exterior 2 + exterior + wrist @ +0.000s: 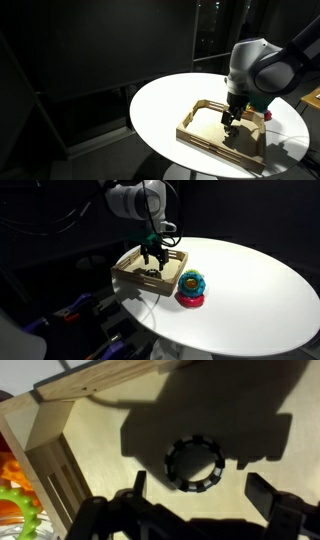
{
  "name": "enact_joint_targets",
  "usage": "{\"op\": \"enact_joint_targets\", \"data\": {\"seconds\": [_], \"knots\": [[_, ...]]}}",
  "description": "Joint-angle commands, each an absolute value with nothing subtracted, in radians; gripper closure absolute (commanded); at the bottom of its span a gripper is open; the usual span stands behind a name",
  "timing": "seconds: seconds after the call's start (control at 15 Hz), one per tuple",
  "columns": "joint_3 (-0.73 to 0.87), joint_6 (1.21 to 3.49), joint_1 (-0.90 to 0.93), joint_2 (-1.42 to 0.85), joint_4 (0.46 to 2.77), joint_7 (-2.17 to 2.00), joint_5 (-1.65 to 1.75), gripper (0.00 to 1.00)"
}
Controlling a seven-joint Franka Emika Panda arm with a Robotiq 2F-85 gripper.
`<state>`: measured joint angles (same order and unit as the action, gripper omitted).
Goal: Remove the black and white ring from the box and place it on top of the blue ring
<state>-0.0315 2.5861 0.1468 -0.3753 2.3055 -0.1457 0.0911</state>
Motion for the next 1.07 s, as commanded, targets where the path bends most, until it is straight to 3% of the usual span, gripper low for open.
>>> {"op": "enact_joint_targets", "data": {"seconds": [0.0,1.0], "knots": [[-0.016,2.607,0.161,-0.401,2.289,-0.176,0.113,0.0],[-0.029,2.617,0.15,-0.437,2.287,-0.153,0.081,0.0]]}}
